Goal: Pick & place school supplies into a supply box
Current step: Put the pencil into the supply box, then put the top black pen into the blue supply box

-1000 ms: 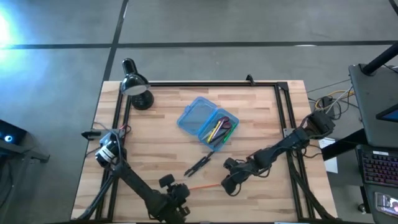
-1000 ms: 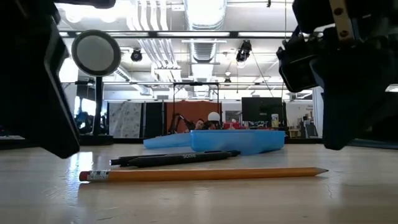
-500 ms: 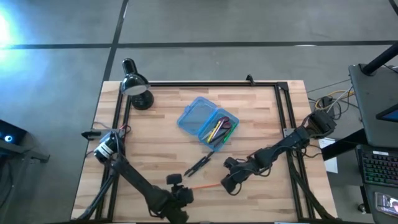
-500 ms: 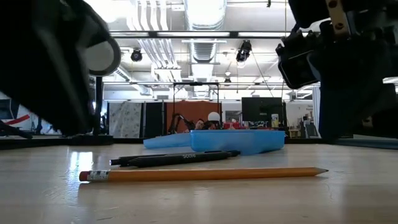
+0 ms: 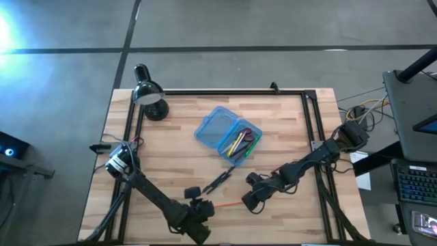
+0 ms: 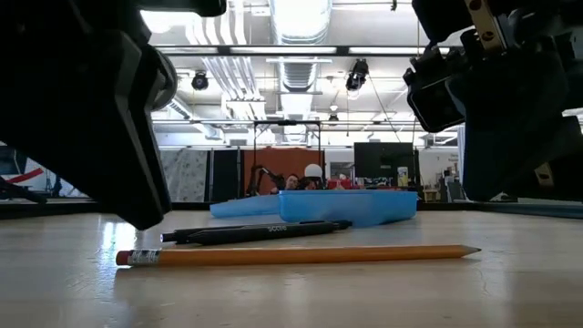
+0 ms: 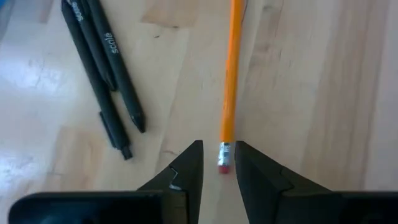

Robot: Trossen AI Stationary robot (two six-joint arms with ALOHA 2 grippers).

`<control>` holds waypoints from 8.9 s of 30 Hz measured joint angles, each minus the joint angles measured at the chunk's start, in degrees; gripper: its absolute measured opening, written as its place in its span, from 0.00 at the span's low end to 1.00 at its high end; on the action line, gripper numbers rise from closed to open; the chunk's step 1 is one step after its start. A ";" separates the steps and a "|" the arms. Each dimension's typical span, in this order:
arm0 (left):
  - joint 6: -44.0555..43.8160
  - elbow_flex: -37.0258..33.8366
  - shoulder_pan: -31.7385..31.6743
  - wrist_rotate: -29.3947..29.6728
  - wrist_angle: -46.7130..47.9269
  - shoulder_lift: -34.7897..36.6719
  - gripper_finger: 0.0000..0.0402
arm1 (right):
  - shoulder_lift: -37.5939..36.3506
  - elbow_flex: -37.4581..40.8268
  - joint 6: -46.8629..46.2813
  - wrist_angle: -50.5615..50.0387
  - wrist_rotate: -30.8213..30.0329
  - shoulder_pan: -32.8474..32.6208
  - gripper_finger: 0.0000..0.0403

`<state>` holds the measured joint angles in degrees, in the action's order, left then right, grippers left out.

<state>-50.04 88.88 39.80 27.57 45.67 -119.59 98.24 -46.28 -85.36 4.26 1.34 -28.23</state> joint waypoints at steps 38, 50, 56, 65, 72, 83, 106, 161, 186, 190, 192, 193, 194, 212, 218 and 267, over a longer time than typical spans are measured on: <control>-0.98 -3.38 -1.31 -2.91 -3.77 -0.32 0.19 | 3.87 0.62 -2.38 4.70 -0.40 0.17 0.12; -0.94 -3.43 -1.37 -2.95 -3.89 -0.31 0.19 | 4.20 0.61 -2.10 5.06 -0.93 0.55 0.12; -0.94 -3.48 -1.36 -2.95 -3.92 -0.31 0.19 | 4.20 0.63 -1.69 5.02 -1.31 0.55 0.12; -0.94 -3.52 -1.37 -2.95 -3.94 -0.31 0.19 | 4.20 0.72 -1.65 4.95 -1.31 0.52 0.12; -0.94 -3.52 -1.37 -3.04 -3.94 -0.28 0.19 | 4.29 1.05 -1.64 4.76 -1.33 0.52 0.12; -0.94 -3.41 -1.61 -3.26 -4.11 -0.28 0.19 | 5.42 0.96 -1.64 5.48 -1.09 0.52 0.12; 4.90 -3.39 -3.75 -6.85 -4.11 1.88 0.17 | 5.49 0.98 -2.10 5.41 -0.90 0.50 0.12; -9.24 2.60 -32.62 -5.67 -5.21 2.84 0.01 | -40.24 0.66 3.54 -40.27 -42.01 -4.02 0.12; 1.75 1.16 -39.12 -16.04 -10.93 2.80 0.04 | -41.24 0.79 7.05 -51.69 -41.44 -2.60 0.12; 1.73 0.92 -38.88 -15.89 -11.40 2.80 0.05 | -41.66 0.79 9.06 -51.63 -41.22 -1.80 0.12; 1.38 1.12 -38.61 -15.69 -11.11 2.80 0.07 | -42.02 0.81 10.47 -51.64 -40.97 -1.19 0.12; 0.92 1.35 -38.46 -15.60 -10.83 2.80 0.08 | -42.25 0.81 11.28 -51.62 -40.57 -0.80 0.12; 0.64 1.70 -38.27 -15.37 -10.37 2.80 0.10 | -42.48 0.81 12.26 -51.61 -40.19 -0.31 0.13; 9.55 4.95 -24.58 -15.68 5.92 5.35 0.28 | -43.45 3.68 29.19 -49.73 -26.46 10.70 0.26; 5.81 0.15 -19.22 -14.41 0.49 5.33 0.28 | -41.79 5.87 34.80 -42.01 -26.56 10.67 0.23; -6.30 -16.38 -17.41 -13.68 -13.79 7.18 0.22 | -24.22 6.45 38.92 -27.59 -21.38 11.63 0.18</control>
<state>-56.34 72.50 22.39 13.89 31.88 -112.41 74.02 -39.83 -46.44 -23.33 -20.04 -16.60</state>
